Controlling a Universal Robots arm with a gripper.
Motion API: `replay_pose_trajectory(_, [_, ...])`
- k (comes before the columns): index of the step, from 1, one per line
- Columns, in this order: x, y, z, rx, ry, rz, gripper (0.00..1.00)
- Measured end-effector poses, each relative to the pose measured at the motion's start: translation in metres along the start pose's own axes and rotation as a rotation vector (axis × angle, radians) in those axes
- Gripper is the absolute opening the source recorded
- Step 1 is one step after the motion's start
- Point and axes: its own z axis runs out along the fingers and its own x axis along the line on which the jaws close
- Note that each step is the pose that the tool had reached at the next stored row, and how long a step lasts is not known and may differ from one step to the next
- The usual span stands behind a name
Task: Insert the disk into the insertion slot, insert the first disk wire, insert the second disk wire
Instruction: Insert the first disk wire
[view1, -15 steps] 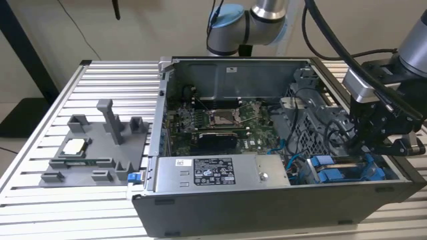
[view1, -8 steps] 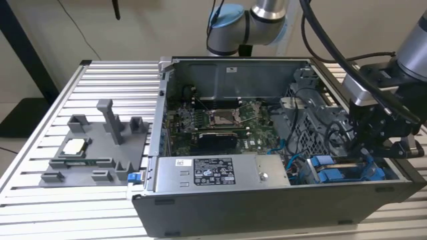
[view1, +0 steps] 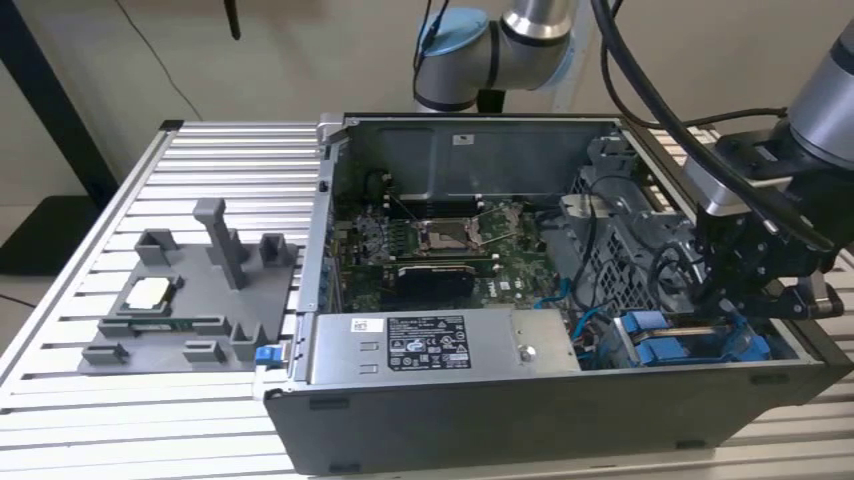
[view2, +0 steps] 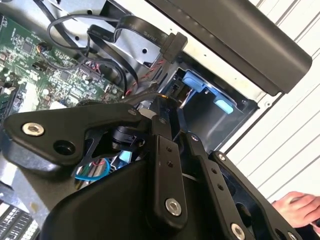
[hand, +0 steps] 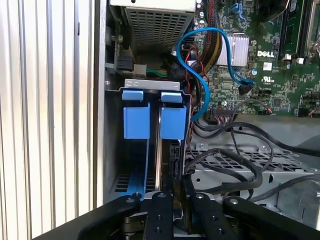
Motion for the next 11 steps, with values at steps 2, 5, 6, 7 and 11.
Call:
replay_pose_trajectory(2, [-0.0003, -0.0001, 0.0002, 0.0000, 0.0002, 0.000, 0.19])
replay_pose_trajectory(5, [-0.0004, -0.0010, 0.0006, -0.0001, 0.0005, 0.000, 0.19])
replay_pose_trajectory(6, [-0.0004, -0.0014, 0.0008, 0.0000, 0.0004, 0.000, 0.19])
replay_pose_trajectory(7, [-0.0004, -0.0018, 0.0010, 0.0000, 0.0005, 0.001, 0.19])
replay_pose_trajectory(11, [-0.0007, -0.0020, 0.0021, 0.0002, 0.0006, 0.003, 0.19])
